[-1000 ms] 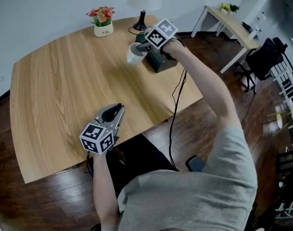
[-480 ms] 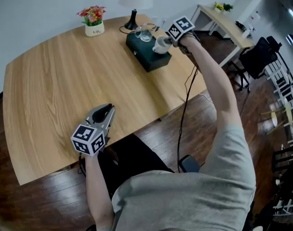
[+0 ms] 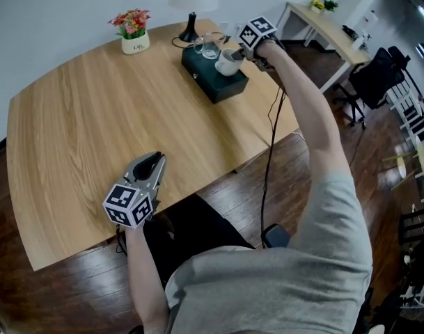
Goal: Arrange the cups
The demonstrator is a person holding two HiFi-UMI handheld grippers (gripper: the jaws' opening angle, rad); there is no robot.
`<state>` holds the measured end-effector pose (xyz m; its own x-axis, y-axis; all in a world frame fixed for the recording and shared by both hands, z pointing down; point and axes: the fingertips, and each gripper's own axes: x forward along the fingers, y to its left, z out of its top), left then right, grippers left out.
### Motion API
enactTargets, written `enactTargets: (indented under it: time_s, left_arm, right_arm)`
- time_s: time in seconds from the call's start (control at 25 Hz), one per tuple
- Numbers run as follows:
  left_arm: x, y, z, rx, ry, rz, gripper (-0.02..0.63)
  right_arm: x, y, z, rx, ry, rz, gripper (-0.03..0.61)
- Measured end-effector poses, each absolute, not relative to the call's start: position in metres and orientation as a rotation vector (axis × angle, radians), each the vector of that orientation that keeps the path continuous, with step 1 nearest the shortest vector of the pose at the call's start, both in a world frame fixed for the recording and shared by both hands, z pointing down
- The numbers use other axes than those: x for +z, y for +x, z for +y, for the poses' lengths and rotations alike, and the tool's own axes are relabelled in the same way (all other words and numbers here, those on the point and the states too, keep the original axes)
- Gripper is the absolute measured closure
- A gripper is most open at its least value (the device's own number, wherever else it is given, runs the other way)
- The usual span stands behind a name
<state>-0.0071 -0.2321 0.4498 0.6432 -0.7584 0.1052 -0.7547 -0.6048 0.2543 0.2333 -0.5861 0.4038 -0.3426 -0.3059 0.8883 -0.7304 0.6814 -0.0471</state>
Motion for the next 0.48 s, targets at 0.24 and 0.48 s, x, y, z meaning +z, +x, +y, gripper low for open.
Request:
enactTargets:
  time_s: [0.24, 0.48]
  left_arm:
    - [0.4502, -0.0074, -0.2333, -0.02, 2.59, -1.223, 0.563]
    - [0.4509, -0.0064, -0.2329, -0.018, 2.591, -1.225, 0.563]
  right_arm:
    - [0.4055, 0.2304, -0.5858, 0.479, 0.768, -1.866, 0.515]
    - [0.407, 0.2356, -0.5834, 0.404, 0.74, -1.782, 0.502]
